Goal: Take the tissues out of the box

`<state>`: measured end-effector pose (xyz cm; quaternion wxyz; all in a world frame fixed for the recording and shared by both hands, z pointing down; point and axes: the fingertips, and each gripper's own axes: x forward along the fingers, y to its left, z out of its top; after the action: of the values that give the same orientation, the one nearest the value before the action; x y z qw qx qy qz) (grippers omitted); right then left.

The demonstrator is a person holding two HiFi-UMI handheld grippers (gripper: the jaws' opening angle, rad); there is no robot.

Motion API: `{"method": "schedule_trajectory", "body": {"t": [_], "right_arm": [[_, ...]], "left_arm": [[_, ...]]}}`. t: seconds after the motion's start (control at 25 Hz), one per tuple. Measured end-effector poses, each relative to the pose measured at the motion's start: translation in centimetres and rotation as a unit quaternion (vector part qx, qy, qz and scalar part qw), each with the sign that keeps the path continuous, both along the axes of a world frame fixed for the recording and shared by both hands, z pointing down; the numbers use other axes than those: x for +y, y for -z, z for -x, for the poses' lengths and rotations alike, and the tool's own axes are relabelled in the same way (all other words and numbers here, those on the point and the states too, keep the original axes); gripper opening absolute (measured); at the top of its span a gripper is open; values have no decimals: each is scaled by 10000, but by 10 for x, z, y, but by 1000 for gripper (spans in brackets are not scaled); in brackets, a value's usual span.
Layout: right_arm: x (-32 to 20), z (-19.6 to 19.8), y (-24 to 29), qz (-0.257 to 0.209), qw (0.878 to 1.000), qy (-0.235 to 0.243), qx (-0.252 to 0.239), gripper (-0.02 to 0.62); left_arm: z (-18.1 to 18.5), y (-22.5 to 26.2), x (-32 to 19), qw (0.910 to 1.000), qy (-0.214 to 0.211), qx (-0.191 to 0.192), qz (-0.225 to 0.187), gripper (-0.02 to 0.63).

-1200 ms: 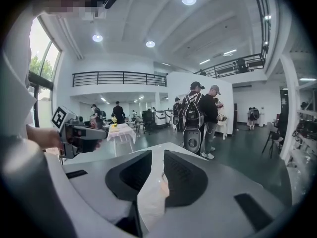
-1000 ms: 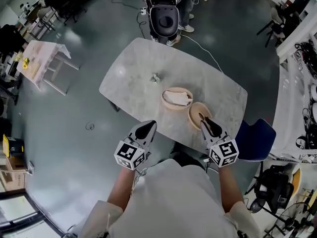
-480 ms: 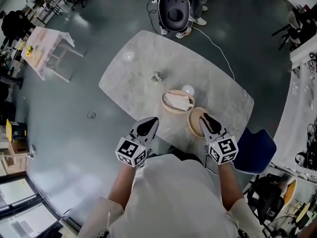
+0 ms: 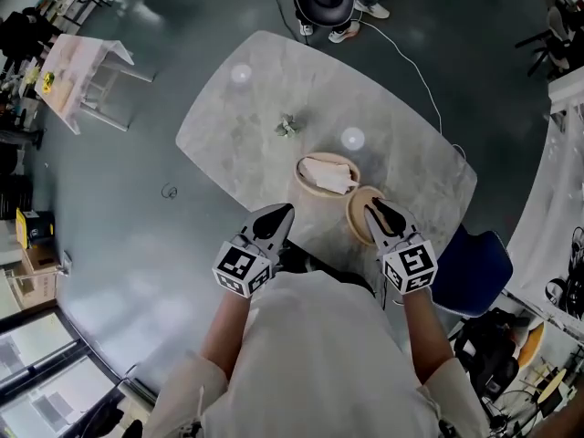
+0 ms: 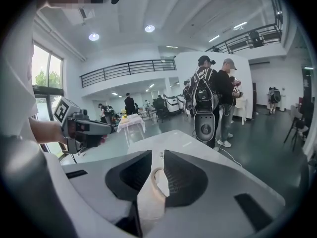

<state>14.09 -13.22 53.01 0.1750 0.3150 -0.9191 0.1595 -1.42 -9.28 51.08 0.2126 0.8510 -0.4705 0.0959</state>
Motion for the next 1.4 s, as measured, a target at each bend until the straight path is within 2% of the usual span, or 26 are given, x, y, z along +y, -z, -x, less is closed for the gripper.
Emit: {"method": "schedule_trajectory", "body": {"t": [0.44, 0.76, 1.16, 1.4], "right_arm": [[-22, 25, -22, 241, 9990, -263, 257, 95], [-32, 44, -50, 519, 9963, -463, 512, 95], [-44, 63, -104, 906, 9891, -100, 1156, 115], [-48, 73, -154, 1131, 9797, 281, 1633, 121]], "left_arm": [[16, -23, -43, 9985, -536, -2, 143, 9], [31, -51, -67, 9956, -861, 136, 353, 9], [48, -84, -77, 9933, -936, 108, 673, 9], [55, -102, -75, 9915, -991, 142, 830, 9]]}}
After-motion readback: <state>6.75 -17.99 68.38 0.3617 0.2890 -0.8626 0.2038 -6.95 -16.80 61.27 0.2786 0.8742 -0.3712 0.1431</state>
